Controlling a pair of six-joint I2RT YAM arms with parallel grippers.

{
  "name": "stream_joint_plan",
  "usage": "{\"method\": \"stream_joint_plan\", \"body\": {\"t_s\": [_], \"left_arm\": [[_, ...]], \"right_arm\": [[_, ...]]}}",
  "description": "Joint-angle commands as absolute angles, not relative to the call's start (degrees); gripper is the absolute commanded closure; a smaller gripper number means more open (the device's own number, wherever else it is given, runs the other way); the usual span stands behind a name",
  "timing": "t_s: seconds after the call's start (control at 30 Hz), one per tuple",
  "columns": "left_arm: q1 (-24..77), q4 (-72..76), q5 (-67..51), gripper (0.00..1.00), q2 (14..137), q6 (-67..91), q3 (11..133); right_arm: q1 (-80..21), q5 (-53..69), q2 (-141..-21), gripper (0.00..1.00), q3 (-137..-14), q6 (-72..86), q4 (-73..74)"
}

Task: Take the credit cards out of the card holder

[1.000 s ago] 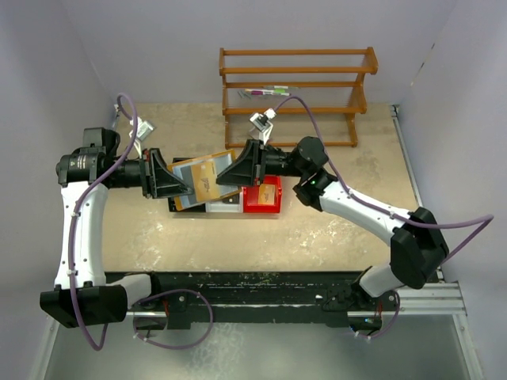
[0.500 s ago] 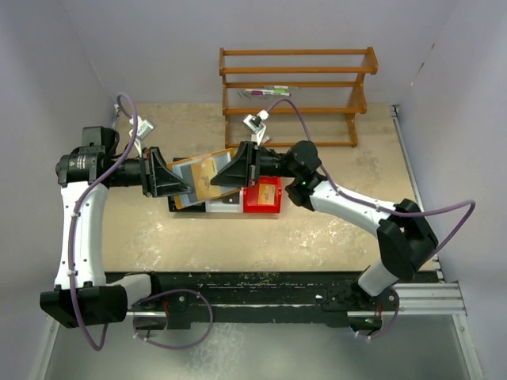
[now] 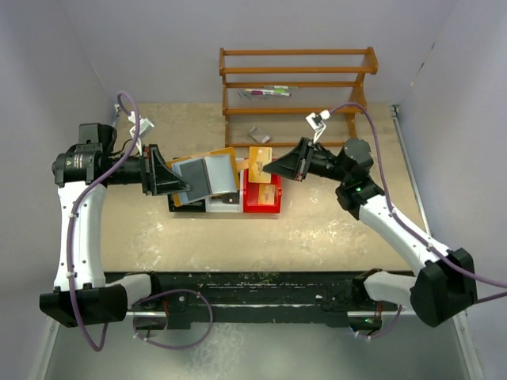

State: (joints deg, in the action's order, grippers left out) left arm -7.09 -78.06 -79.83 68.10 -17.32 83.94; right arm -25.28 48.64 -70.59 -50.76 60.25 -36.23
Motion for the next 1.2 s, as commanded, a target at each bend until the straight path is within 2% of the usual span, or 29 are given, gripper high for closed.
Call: {"method": "stream_joint_plan", "body": {"t_s": [0.0, 0.1, 0.23, 0.43, 0.6, 1.17], "left_arm": [[-7.08, -80.44, -84.42, 1.0, 68.56, -21.32, 87.17], [-7.12, -84.2, -89.09, 1.0, 69.37, -24.61, 88.1], [-7.12, -82.33, -88.17, 1.0, 70.1, -22.38, 88.97], [-7.1, -72.89, -74.42, 1.0, 67.96, -13.0, 86.46], [-7.08, -70.71, -69.78, 1.0, 66.42, -11.8, 85.69], [-7.12, -73.61, -69.44, 0.99, 66.01, -15.02, 86.83]], "right_arm": [[-24.07, 42.17, -69.2, 1.0, -50.08, 47.78, -14.53], [-24.21, 36.3, -71.08, 1.0, -50.18, 43.84, -9.26], [-27.31, 27.92, -74.06, 1.0, -50.35, 43.97, -8.09], [-33.61, 15.93, -82.01, 1.0, -56.32, 42.25, -2.45], [-34.13, 7.5, -86.18, 1.0, -59.53, 41.26, 0.36], [-34.86, 0.23, -96.58, 1.0, -63.36, 39.59, 0.26]]}}
